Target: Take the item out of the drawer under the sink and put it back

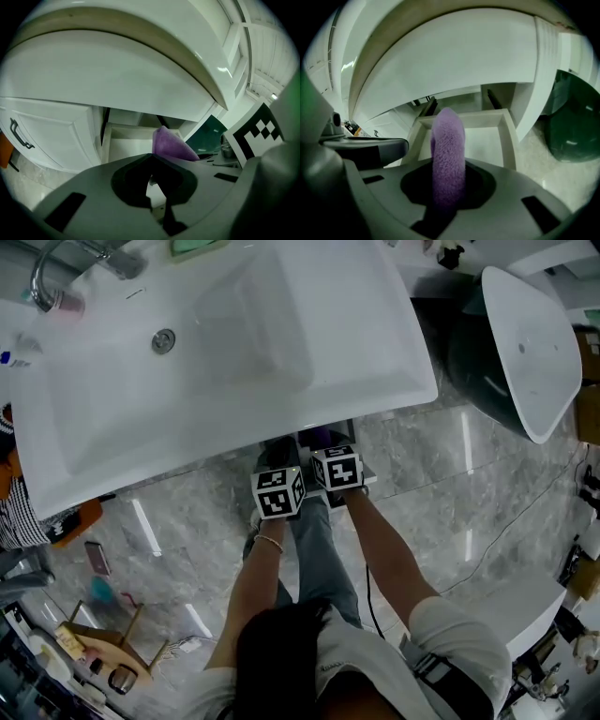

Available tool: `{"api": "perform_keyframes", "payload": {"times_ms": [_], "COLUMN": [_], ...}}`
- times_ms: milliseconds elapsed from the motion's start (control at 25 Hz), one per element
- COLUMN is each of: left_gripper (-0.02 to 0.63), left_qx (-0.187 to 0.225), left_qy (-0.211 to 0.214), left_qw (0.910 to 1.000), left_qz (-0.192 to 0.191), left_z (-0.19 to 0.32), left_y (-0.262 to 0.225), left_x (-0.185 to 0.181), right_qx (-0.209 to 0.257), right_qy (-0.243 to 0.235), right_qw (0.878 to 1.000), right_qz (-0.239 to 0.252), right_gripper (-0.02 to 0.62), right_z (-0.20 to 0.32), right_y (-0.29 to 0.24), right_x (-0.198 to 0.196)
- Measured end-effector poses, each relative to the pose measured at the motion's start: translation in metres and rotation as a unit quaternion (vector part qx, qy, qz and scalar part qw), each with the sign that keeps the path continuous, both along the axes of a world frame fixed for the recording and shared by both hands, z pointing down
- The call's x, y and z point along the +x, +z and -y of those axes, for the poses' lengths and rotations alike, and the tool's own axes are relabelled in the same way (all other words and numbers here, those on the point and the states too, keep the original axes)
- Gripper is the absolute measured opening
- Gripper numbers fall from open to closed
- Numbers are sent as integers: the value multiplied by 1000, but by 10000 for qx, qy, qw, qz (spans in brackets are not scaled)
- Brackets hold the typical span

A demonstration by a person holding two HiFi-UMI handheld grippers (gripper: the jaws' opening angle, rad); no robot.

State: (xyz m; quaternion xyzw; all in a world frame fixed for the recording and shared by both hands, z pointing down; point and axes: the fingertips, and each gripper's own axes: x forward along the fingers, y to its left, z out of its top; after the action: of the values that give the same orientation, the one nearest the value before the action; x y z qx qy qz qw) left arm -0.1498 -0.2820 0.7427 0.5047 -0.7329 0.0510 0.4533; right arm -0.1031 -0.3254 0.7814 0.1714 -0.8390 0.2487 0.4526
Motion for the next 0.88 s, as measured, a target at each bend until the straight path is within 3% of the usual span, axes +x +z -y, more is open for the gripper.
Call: {"api": "perform_keyframes", "payload": {"times_ms": [880], "left_gripper": [3], "left_qx": [-305], "left_qy": [-7], "left_qw": [9991], "left_qz": [-297], "left_z": [4], "left_y": [38], "left_x": [-5], "right_qx": [-459], "right_qy": [165], "right_qw": [9981], "right_qz": [-383], "right_gripper": [74], "right_z": [6], "right_y": [51], "right_x": [-10]}}
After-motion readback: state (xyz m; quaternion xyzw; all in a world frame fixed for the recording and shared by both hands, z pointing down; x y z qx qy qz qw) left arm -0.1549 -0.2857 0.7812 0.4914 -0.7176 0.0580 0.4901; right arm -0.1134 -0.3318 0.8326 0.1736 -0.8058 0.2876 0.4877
